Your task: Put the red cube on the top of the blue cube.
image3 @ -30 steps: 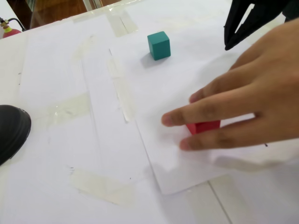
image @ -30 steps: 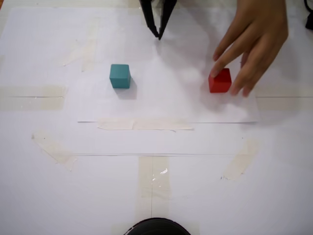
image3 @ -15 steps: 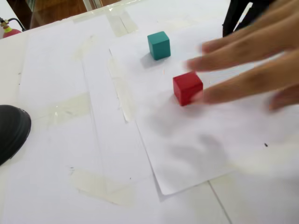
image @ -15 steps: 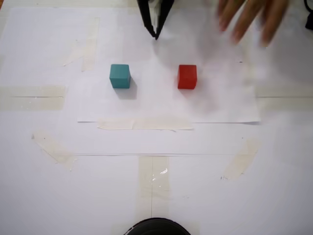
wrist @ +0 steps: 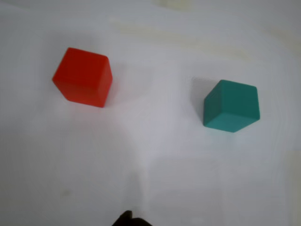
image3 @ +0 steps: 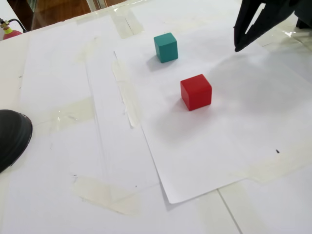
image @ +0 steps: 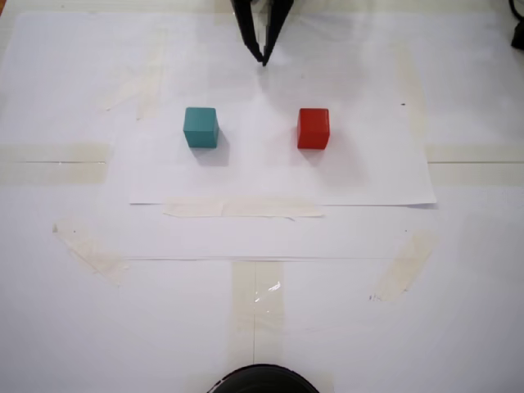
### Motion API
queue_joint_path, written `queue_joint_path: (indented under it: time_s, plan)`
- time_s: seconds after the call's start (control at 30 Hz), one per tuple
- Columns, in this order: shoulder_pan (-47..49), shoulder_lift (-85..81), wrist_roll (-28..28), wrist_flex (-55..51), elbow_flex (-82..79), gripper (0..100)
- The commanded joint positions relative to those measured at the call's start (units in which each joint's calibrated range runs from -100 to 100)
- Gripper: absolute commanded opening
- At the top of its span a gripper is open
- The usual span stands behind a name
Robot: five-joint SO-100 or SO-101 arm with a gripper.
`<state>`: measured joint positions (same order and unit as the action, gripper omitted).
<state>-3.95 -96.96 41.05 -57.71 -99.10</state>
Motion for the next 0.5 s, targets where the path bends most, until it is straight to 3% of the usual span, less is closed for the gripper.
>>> queue_joint_path:
  time_s: [0.0, 0.47]
  plan:
    - [2.21, -0.46, 1.03, -2.75, 2.0, 0]
    - [8.94, 37.99, 5.67, -19.71, 60.65, 0]
